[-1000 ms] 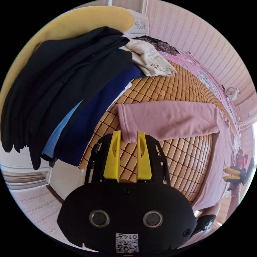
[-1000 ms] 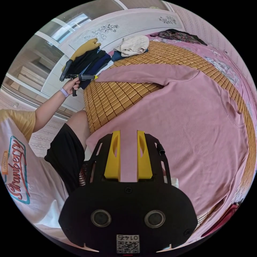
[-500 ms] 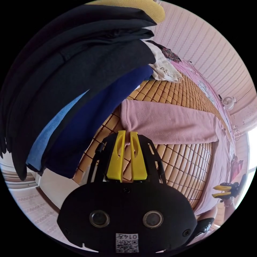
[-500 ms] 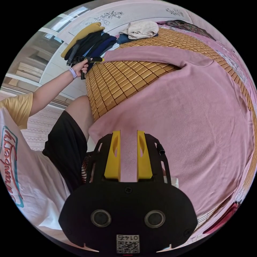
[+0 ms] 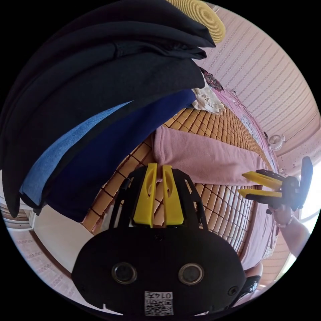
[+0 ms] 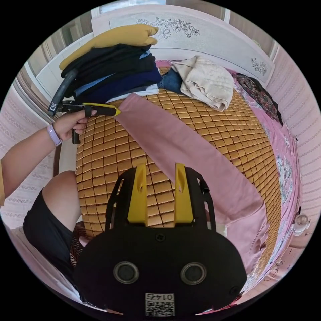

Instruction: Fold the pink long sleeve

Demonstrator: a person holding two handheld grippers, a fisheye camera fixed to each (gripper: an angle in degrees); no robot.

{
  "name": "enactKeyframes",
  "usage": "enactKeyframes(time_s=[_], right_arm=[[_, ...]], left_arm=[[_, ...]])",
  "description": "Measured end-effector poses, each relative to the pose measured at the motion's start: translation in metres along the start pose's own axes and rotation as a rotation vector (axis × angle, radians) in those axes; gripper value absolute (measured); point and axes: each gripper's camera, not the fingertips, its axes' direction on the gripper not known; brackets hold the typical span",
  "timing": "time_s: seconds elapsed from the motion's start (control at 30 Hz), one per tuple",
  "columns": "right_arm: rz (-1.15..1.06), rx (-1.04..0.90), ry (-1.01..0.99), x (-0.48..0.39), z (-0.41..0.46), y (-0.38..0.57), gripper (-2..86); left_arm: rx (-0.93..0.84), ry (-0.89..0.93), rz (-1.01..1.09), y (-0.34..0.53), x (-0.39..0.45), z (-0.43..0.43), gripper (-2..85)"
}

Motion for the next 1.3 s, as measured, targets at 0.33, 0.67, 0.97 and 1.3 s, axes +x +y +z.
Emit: enactKeyframes(time_s=[0.33,0.67,0.97,1.3], right_arm=[[0.109,-0.001,-0.039,0.033,0.023,0.015,2.5],[0.649,0.613,-0.222,0.080,-0.091,0.266,4.8],[0.955,-0.027,-0.219,-0.067,-0.045,0.516,8.8],[1.302,0.241,-0.024,-0.021,-0.028,0.561,11.6]], left_arm=[[0.369,0.375,0.229,0.022,0.051,-0.102,-0.1],[0.136,1.122,0.994,0.157,0.355,-0.156,3.2],[-0.585,1.084,0.934,0.361,0.384,0.008,4.2],[-0.475,0.704,1.171,0.423,0.436,0.048,6.8]])
